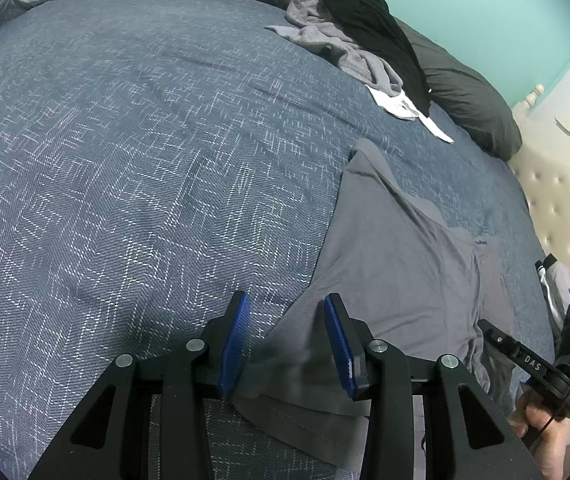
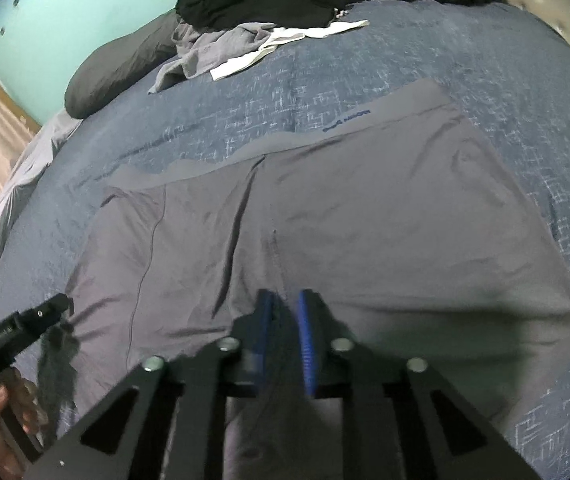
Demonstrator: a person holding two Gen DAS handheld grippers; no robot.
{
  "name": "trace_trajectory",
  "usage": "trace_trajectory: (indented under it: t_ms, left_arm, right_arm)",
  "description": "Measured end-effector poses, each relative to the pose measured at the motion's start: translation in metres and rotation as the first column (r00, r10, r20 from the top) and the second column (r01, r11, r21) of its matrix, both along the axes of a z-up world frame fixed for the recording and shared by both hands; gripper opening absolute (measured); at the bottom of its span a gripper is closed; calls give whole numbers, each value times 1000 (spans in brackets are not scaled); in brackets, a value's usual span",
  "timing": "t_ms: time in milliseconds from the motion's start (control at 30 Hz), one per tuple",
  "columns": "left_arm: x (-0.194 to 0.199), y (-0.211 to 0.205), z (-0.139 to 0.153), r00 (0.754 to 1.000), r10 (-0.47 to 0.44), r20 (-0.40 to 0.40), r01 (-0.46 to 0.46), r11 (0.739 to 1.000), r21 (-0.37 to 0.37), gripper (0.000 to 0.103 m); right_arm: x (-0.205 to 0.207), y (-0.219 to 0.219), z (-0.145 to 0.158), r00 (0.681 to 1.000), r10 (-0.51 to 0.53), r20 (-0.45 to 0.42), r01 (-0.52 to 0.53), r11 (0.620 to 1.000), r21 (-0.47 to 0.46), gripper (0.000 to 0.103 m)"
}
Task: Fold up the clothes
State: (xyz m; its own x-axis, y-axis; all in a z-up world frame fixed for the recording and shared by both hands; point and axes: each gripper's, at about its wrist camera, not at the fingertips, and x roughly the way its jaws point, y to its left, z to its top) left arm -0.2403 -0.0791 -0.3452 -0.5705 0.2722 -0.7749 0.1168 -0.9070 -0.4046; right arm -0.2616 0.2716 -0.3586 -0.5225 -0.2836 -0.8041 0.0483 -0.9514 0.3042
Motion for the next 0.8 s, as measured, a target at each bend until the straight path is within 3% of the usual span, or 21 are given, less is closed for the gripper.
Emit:
trace_trajectory:
  t_ms: [267,500,800]
  left_arm:
    - [0,-1,-1,1000,-1,0,1,1000,4,42]
    - [-1,0,-2,1000,-4,2,4,1000,-6,42]
    - [-2,2,-3,1000,-7,4,7,1000,-16,42]
  right_arm:
    - [0,5,6,999,-17,-30,17,1000,-20,4]
    - [-1,17,1,999,-49,8,49,994,-102,4]
    - [0,21,-3,998,-55,40,60,992,-112,4]
